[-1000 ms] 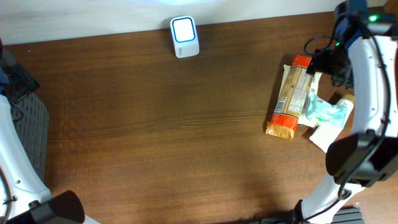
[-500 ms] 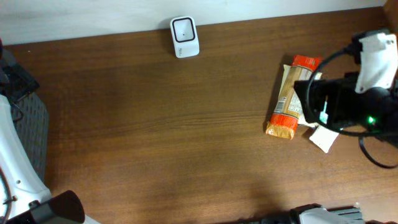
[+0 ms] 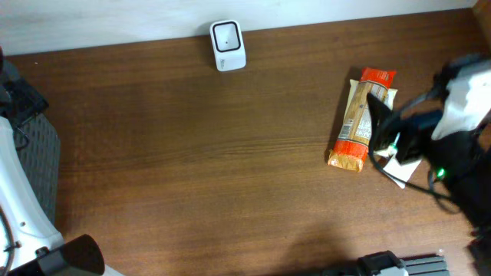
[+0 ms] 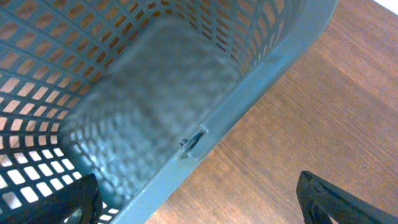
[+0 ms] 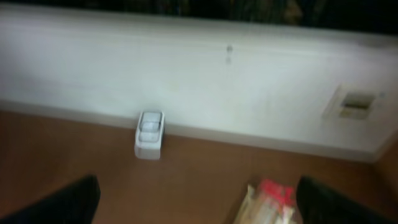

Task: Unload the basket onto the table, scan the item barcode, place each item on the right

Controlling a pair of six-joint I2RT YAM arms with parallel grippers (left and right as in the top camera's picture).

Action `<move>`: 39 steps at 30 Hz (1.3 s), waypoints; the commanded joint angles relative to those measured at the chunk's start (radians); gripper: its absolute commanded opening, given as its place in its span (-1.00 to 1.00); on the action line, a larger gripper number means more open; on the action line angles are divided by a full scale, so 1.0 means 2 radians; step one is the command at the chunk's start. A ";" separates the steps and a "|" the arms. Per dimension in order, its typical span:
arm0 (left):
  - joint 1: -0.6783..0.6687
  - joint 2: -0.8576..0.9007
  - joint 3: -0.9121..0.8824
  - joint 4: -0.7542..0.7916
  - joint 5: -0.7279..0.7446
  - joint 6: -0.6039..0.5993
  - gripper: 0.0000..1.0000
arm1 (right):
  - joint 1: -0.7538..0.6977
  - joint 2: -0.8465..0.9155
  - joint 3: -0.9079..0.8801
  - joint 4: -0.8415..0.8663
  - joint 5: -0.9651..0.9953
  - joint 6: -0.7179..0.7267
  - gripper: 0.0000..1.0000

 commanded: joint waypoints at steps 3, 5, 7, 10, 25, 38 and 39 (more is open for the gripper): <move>0.001 -0.001 0.004 0.001 -0.003 -0.002 0.98 | -0.021 -0.188 -0.338 0.260 0.006 -0.010 0.97; 0.001 -0.001 0.004 0.001 -0.003 -0.002 0.98 | -0.032 -0.250 -0.468 0.380 0.006 -0.010 0.98; 0.001 -0.001 0.004 0.001 -0.003 -0.002 0.98 | -0.035 -0.321 -0.590 0.474 0.006 -0.010 0.97; 0.001 -0.001 0.004 0.001 -0.003 -0.002 0.98 | -0.037 -0.408 -0.683 0.490 0.010 -0.010 0.97; 0.001 -0.001 0.004 0.001 -0.003 -0.002 0.98 | -0.043 -0.414 -0.745 0.374 0.000 -0.008 0.97; 0.001 -0.003 0.004 -0.012 0.003 -0.003 0.98 | -0.043 -0.414 -0.745 0.374 0.000 -0.008 0.97; 0.001 -0.009 0.004 -0.007 0.029 -0.003 0.98 | -0.043 -0.414 -0.745 0.374 0.000 -0.008 0.97</move>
